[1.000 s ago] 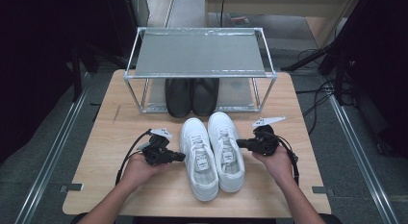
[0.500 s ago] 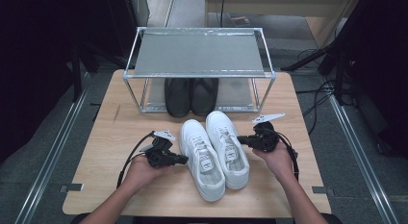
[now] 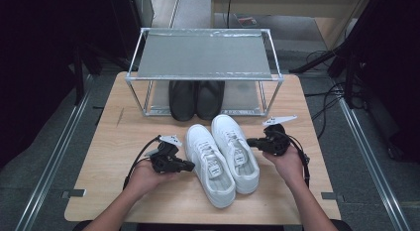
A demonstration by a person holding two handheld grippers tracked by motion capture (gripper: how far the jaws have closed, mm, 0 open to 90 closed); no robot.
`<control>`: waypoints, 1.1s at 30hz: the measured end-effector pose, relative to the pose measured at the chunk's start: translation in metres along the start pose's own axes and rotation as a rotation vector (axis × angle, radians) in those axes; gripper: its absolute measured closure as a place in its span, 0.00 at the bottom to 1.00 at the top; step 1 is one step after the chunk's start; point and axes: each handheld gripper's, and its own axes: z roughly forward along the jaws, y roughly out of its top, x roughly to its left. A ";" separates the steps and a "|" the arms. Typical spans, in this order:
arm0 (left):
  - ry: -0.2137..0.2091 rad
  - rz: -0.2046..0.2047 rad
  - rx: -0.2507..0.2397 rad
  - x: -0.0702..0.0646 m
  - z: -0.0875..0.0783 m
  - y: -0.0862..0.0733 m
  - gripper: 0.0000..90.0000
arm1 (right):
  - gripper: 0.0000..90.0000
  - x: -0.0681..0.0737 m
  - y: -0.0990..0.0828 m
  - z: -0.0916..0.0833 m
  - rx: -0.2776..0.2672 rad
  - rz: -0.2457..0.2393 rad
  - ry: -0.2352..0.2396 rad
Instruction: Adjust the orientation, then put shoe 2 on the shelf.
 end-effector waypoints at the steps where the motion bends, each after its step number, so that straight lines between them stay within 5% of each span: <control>1: -0.008 -0.008 -0.023 0.000 -0.004 0.001 0.93 | 0.99 0.000 0.000 -0.002 -0.010 0.004 0.005; 6: -0.025 -0.005 -0.106 -0.001 -0.027 0.003 0.85 | 0.94 0.005 -0.001 -0.018 -0.079 -0.002 0.030; 12: -0.027 0.032 -0.099 -0.006 -0.038 0.005 0.66 | 0.90 0.015 -0.004 -0.037 -0.149 0.005 0.062; 20: -0.007 0.046 -0.099 -0.007 -0.043 0.007 0.54 | 0.87 0.040 -0.007 -0.046 -0.174 -0.019 0.099; 33: 0.050 0.059 -0.139 -0.005 -0.060 0.004 0.45 | 0.71 0.081 -0.015 -0.033 -0.138 -0.073 0.116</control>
